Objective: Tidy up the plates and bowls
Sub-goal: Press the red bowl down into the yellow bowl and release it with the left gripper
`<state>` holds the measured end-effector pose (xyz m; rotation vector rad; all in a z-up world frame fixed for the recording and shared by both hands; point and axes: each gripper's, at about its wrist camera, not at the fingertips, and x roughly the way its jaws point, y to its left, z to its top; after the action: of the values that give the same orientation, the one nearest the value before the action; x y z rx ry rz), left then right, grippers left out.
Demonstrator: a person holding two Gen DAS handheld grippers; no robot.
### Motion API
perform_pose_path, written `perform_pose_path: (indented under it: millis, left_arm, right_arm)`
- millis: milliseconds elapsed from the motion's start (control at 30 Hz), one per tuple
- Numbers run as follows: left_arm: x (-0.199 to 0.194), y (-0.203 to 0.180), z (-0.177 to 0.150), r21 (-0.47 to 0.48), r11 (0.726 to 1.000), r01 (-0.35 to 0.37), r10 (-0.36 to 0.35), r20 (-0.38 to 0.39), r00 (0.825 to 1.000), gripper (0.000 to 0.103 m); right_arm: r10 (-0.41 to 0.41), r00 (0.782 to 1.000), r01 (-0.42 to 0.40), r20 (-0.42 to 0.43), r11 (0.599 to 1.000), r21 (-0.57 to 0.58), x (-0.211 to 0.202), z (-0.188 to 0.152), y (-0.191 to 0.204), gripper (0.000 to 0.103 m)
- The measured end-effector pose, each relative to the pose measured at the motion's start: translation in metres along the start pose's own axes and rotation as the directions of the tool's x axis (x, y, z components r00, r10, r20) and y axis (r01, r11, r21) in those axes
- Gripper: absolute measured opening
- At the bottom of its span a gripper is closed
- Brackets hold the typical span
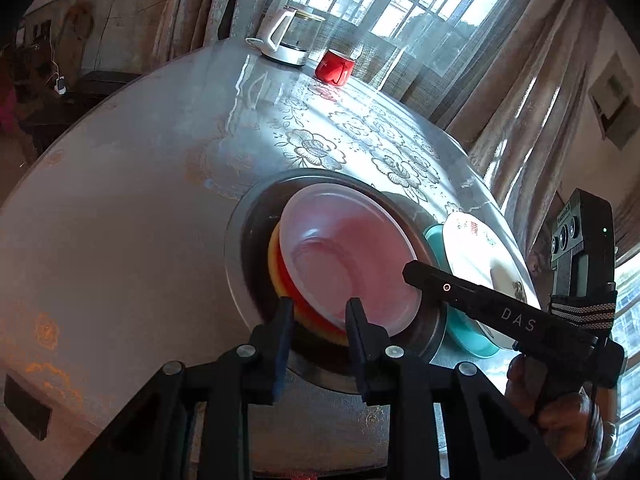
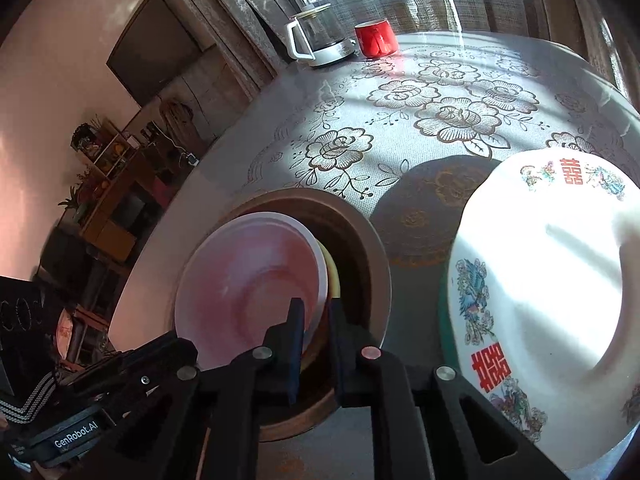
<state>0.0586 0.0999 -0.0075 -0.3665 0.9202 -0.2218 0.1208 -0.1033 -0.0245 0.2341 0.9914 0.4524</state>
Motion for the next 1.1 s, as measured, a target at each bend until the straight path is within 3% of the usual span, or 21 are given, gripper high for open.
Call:
perform_pose_path:
  millis: [333,800,967,1100]
  left_arm:
    - [-0.011,0.002,-0.002,0.028,0.998,-0.048,0.046,0.055,0.997,0.032]
    - [-0.033,0.019,0.01,0.0,1.0,-0.019,0.019,0.173,0.985,0.032]
    - [-0.021,0.013,0.023,0.042,0.998,-0.054,0.047,0.165,0.985,0.032]
    - [-0.002,0.008,0.026,0.068,0.995,-0.075,0.067,0.114,0.991,0.027]
  right_arm:
    - [0.003,1.0,-0.003,0.0,1.0,0.009,0.001,0.0,0.001,0.013]
    - [0.033,0.999,-0.033,0.001,0.999,0.035,-0.002,0.0,-0.002,0.02]
    - [0.016,1.0,-0.017,0.004,1.0,0.017,-0.001,0.001,0.002,0.021]
    - [-0.012,1.0,0.012,0.011,1.0,-0.003,0.0,0.001,0.004,0.021]
